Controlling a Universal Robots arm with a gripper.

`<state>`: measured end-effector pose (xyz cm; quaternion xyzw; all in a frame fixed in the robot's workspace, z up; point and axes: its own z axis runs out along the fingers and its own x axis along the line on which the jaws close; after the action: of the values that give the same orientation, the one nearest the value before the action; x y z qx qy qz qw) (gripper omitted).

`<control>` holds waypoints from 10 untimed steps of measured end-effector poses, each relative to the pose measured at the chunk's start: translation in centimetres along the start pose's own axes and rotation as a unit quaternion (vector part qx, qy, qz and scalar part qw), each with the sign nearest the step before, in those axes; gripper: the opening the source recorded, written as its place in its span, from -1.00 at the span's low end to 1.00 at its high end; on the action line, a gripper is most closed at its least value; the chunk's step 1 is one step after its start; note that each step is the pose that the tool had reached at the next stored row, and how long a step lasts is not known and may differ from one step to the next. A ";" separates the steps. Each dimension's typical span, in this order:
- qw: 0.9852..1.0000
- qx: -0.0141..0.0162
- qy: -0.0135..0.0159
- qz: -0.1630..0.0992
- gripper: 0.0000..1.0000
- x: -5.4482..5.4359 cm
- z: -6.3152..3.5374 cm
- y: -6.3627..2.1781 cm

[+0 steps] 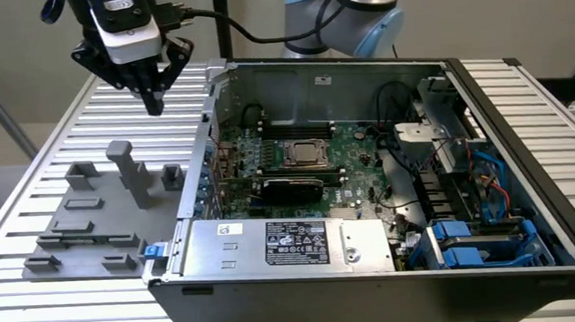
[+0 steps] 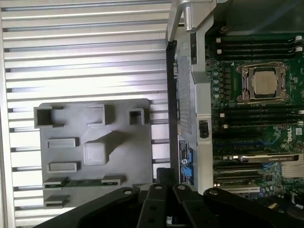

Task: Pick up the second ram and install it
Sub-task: 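Reach for the second ram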

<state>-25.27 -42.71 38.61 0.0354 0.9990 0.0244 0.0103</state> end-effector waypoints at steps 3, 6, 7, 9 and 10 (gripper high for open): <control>1.000 0.000 0.000 0.000 -0.79 1.4 0.07 -0.23; 1.000 0.000 0.000 0.000 -0.79 2.7 0.15 -0.45; 1.000 0.000 0.000 0.000 -0.79 3.2 0.17 -0.53; 1.000 0.000 0.000 0.000 -0.79 4.1 0.23 -0.69; 1.000 0.000 0.000 0.000 -0.79 4.5 0.25 -0.76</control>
<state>-29.82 -43.14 38.23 0.0354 0.9990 0.0245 0.0103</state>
